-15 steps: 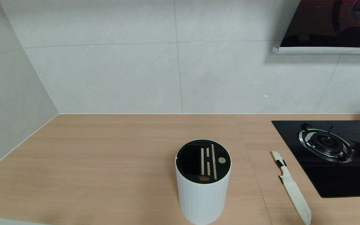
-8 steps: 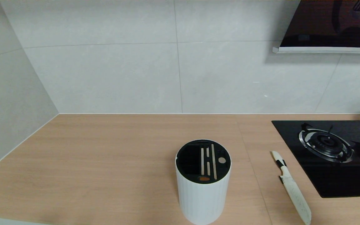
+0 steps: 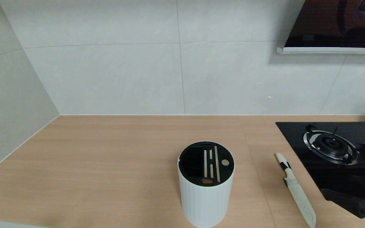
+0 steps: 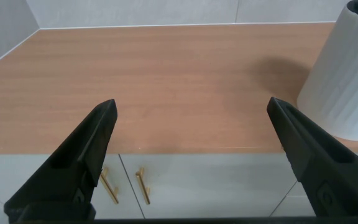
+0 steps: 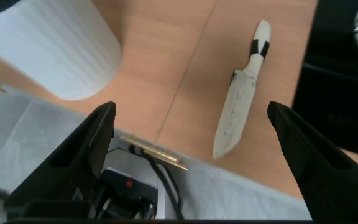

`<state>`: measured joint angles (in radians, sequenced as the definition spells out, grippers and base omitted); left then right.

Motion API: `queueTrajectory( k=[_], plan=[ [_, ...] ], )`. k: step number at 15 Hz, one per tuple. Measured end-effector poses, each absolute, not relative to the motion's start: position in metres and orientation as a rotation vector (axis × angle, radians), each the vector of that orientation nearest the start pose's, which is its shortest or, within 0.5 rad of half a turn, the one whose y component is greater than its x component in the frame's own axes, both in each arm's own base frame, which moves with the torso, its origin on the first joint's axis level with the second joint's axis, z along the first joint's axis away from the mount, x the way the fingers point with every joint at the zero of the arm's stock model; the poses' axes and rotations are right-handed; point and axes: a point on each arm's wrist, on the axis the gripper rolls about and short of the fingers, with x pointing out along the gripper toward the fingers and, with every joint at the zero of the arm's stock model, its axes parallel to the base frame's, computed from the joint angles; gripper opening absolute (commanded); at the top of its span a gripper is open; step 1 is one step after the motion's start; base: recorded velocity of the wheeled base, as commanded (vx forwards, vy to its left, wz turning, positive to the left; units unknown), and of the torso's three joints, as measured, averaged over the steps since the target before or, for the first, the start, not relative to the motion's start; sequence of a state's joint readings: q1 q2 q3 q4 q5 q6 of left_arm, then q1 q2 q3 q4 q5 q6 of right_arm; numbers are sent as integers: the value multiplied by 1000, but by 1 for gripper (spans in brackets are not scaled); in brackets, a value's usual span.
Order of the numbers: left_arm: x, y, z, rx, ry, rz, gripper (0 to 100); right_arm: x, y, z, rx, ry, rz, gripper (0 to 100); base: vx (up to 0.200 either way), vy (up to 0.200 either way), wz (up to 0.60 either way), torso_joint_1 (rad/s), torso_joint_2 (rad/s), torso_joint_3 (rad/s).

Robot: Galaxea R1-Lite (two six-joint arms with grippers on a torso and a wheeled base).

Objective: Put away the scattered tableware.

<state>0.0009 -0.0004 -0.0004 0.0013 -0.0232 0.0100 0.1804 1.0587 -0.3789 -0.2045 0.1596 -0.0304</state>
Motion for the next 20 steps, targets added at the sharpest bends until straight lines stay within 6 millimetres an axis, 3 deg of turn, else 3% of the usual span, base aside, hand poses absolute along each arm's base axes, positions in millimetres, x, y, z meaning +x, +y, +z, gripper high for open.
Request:
queueTrajectory(
  k=[6,20],
  plan=[
    [-23,-1,75,10,0,-22,100,184,37,135,-42,574,319,100,0,0,0,0,0,0],
    [-23,-1,75,11,1,-22,100,246,39,67,-70,626,179,100,0,0,0,0,0,0]
  ],
)
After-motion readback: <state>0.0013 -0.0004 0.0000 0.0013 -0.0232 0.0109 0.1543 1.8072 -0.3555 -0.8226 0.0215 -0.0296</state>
